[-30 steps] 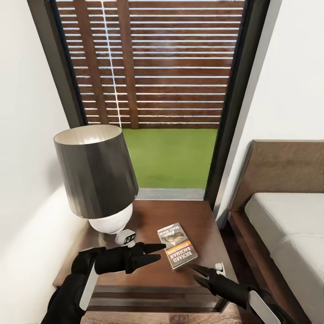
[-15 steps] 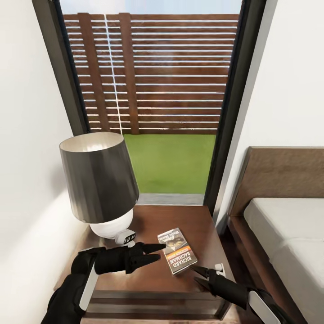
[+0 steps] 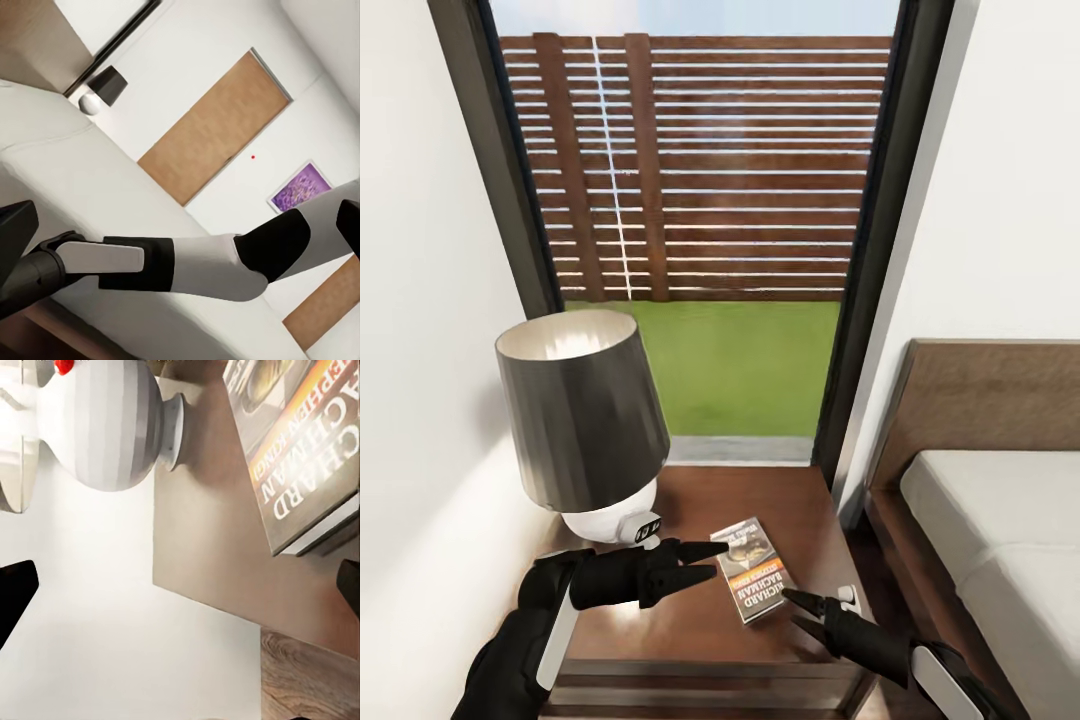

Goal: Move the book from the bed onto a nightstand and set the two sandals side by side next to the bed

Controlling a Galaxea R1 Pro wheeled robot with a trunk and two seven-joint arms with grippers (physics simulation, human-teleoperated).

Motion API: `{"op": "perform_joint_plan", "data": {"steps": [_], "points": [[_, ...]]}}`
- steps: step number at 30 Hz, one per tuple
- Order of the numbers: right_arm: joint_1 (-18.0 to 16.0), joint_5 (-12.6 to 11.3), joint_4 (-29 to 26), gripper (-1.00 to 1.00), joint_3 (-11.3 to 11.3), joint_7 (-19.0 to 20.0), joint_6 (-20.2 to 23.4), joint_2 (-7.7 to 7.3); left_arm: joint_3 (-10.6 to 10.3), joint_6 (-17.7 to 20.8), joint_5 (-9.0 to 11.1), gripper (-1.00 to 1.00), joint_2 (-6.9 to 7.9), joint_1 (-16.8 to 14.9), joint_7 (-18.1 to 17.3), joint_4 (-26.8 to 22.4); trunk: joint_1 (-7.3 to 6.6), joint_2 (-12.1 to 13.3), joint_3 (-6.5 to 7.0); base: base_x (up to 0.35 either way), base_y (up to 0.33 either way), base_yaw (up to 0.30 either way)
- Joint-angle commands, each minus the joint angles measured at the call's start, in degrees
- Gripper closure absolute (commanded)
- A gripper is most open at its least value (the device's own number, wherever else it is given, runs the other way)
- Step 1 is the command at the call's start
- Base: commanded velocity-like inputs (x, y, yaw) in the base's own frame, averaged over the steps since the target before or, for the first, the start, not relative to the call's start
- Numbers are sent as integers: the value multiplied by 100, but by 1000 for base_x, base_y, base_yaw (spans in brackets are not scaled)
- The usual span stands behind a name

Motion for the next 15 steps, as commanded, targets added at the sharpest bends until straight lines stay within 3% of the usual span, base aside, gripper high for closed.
{"op": "perform_joint_plan", "data": {"steps": [1,15], "points": [[-4,-53,0,-100,19,-7,26,-6,8,61,-16,-100,-4,-3,-30,-1,-24,39,13,0,0,0],[-4,-53,0,-100,19,-7,12,-6,9,61,-16,-100,-4,-3,-30,-1,-331,601,264,0,0,0]]}}
